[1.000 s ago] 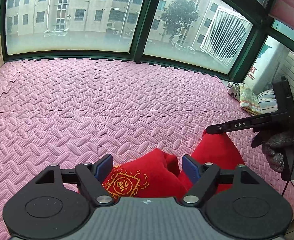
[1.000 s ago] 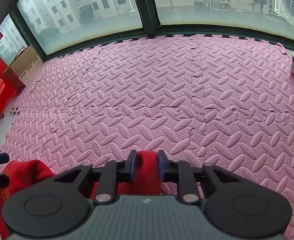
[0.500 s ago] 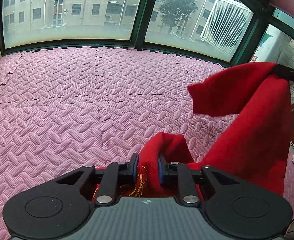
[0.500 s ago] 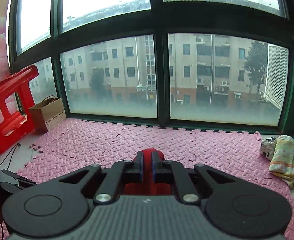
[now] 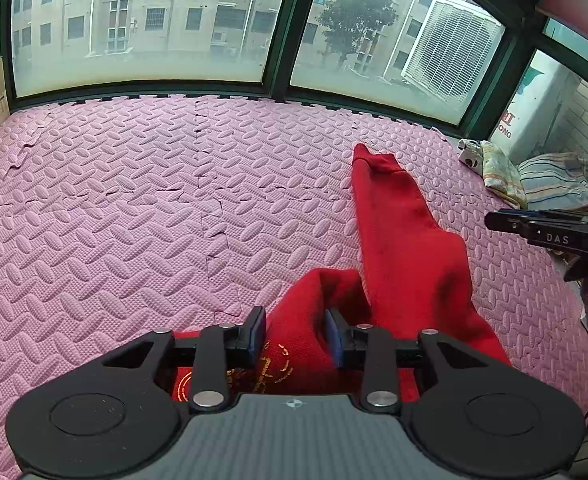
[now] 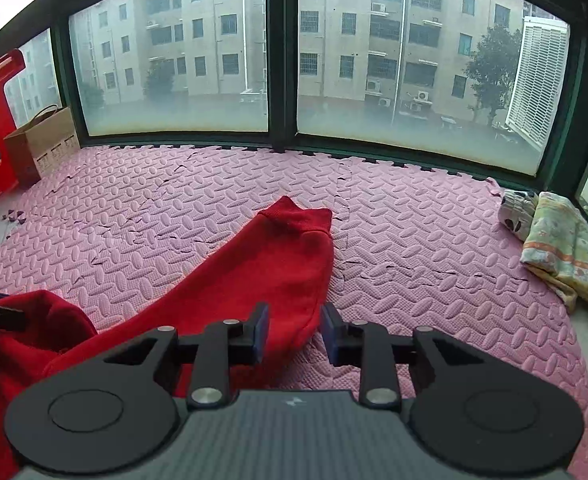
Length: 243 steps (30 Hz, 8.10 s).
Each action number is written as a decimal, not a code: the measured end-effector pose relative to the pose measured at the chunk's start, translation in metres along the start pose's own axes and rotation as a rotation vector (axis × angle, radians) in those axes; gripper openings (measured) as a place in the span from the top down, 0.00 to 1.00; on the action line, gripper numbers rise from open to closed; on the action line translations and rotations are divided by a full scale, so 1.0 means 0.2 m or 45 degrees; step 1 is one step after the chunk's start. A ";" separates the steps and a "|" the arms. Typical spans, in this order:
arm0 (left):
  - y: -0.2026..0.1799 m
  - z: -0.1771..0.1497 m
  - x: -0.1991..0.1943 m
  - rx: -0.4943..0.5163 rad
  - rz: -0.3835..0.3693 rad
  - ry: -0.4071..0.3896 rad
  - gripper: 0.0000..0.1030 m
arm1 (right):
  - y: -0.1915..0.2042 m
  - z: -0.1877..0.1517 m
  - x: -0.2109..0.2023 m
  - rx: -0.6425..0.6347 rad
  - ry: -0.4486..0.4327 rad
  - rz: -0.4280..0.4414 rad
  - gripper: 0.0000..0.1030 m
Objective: Fold clothes
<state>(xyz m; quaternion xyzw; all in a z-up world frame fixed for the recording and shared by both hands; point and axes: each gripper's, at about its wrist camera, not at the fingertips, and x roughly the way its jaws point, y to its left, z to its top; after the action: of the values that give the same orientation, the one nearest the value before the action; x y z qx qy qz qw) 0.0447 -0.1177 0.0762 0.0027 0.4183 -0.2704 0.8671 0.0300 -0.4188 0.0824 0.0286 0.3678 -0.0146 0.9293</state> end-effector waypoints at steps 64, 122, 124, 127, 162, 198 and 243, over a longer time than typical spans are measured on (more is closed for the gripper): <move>-0.05 -0.55 -0.28 -0.074 -0.114 -0.113 0.53 | 0.80 0.27 -0.01 -0.772 -0.373 0.024 0.59; 0.07 -0.36 -0.42 -0.121 0.117 -0.074 0.58 | 0.55 -0.37 -0.62 -0.559 0.225 0.463 0.63; 0.13 -0.30 -0.35 -0.145 0.161 -0.090 0.58 | 0.53 -0.32 -0.54 -0.531 0.208 0.428 0.62; 0.20 -0.19 -0.23 -0.186 0.219 -0.099 0.58 | 0.47 -0.24 -0.42 -0.476 0.193 0.384 0.61; 0.65 0.38 0.38 -0.195 0.397 -0.189 0.90 | -0.21 0.18 0.47 0.080 0.088 -0.088 0.92; 0.45 0.42 0.55 -0.019 0.184 -0.210 0.81 | 0.05 0.29 0.52 -0.180 0.044 -0.002 0.64; 0.40 -0.16 0.07 0.154 0.443 -0.102 0.54 | 0.82 -0.05 0.13 -0.675 0.059 0.292 0.43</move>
<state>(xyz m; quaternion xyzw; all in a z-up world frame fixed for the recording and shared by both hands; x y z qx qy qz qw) 0.0660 -0.0492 0.0276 0.1161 0.3595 -0.1410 0.9151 0.0507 -0.2548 0.0640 -0.1737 0.3744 0.1879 0.8913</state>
